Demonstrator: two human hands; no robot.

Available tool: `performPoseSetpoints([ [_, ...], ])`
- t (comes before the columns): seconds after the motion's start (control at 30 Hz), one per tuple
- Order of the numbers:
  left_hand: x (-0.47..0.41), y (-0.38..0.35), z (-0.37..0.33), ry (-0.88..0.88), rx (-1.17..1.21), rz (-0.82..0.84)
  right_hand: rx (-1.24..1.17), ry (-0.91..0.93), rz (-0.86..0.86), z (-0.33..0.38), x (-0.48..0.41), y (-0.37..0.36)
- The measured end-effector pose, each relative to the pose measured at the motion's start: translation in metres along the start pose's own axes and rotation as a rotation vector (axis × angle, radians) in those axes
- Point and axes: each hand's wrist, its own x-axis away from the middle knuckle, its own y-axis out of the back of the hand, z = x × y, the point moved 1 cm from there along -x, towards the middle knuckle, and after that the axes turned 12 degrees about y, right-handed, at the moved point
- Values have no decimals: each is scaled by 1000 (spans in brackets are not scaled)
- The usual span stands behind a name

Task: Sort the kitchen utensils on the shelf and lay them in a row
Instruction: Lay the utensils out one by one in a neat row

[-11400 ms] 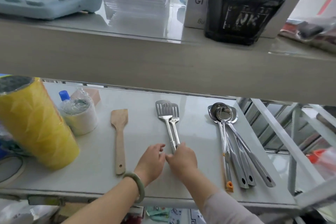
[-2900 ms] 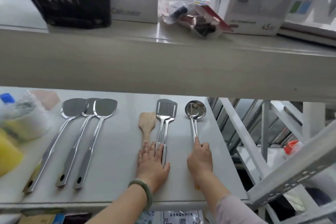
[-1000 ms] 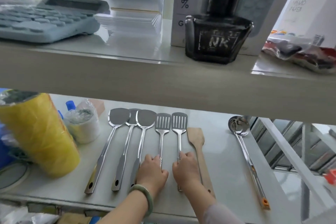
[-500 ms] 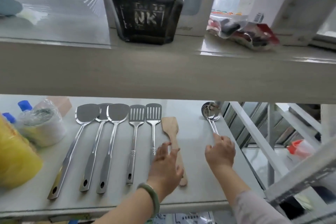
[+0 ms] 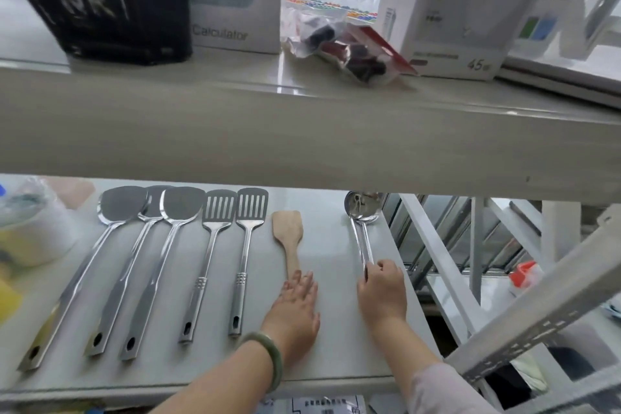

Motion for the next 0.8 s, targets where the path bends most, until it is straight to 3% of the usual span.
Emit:
performPoseSetpoints([
  [0.3,-3,2,-8,1,111,-28,148,250,65,32,15,-14],
  [0.47,-2,0,-7,-45,116,-40,9,325,124,34,33,-20],
  [0.57,-3,0,-8,-56,78,-57,0,271,134,26,39,-12],
  [0.67,-2,2,-12,-65,42,-82,95,100,78,16,34,6],
  [0.8,0,3,-21,-99,22,-66,64,-100,274,-6,23,21],
])
